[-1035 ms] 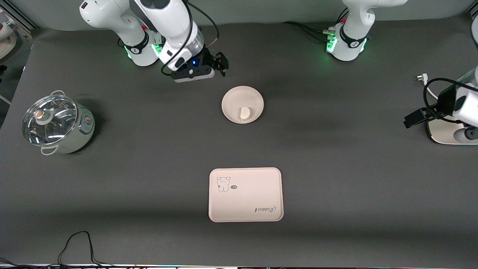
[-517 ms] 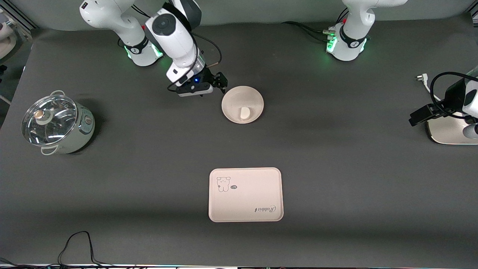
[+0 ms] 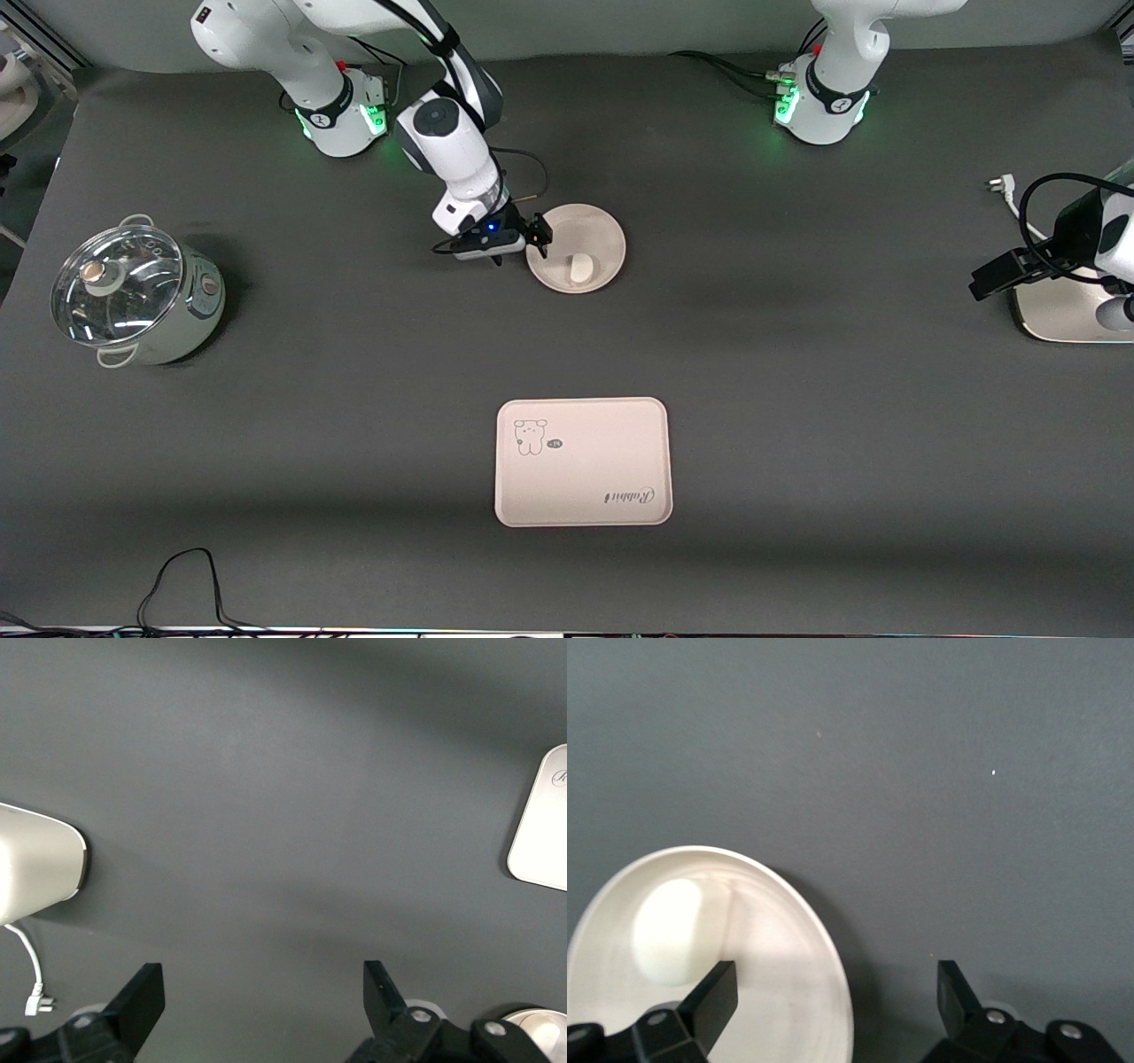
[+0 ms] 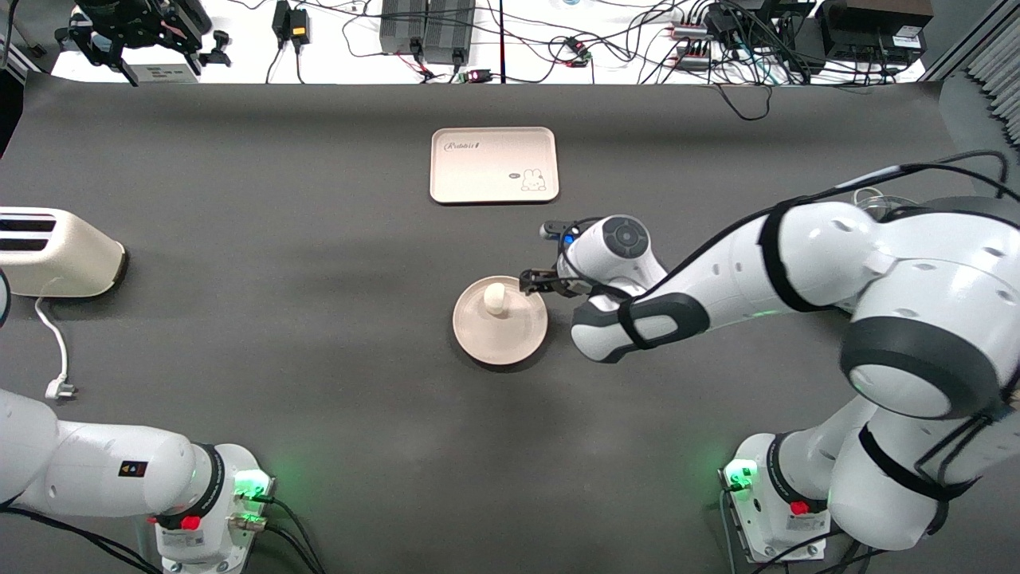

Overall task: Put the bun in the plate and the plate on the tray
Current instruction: 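Close the right gripper on the plate rim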

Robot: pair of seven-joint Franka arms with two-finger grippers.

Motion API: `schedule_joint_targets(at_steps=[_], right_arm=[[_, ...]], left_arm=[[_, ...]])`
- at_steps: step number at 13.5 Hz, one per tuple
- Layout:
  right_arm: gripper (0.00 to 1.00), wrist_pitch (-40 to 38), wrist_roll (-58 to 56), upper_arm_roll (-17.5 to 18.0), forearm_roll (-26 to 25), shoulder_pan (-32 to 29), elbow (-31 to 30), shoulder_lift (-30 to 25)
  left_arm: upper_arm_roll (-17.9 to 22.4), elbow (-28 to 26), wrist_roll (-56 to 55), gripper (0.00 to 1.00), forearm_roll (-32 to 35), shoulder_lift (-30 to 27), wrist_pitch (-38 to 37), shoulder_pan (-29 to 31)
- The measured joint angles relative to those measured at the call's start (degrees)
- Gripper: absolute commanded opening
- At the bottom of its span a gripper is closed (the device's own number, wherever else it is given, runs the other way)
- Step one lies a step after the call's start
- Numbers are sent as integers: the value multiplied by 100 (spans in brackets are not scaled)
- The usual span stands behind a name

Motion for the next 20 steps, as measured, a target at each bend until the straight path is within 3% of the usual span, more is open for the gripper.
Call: schedule_joint_targets(at_steps=[9, 10, 16, 19, 20], right_arm=[[100, 200, 40, 111, 2, 63, 5, 375], [97, 200, 48, 139, 2, 65, 5, 376], [13, 200, 58, 154, 2, 66, 14, 376], [0, 200, 58, 154, 2, 66, 25, 376], [0, 200, 58, 154, 2, 66, 28, 376]], left_arm=[[-78, 67, 0, 100, 290, 156, 9, -6], [-88, 68, 0, 100, 323, 156, 9, -14], [-81, 74, 0, 100, 356, 156, 96, -26], [-85, 88, 0, 100, 357, 156, 164, -26], [-86, 95, 0, 100, 357, 156, 195, -27]])
